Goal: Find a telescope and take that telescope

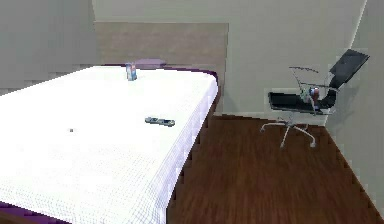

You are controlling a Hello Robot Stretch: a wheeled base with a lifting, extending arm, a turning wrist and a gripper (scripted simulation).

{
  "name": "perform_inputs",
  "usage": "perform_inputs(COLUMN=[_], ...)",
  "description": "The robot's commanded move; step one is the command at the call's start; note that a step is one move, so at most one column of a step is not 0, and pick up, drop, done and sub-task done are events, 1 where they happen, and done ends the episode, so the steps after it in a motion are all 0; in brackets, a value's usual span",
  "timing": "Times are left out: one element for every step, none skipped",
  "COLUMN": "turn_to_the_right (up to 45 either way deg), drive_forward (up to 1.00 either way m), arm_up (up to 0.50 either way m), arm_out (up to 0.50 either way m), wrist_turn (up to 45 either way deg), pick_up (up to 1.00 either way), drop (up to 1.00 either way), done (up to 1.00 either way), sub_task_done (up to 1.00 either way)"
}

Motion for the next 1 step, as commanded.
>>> perform_inputs(turn_to_the_right=[0.0], drive_forward=[0.0], arm_up=[-0.3], arm_out=[0.0], wrist_turn=[0.0], pick_up=[0.0], drop=[0.0], done=[0.0], sub_task_done=[0.0])
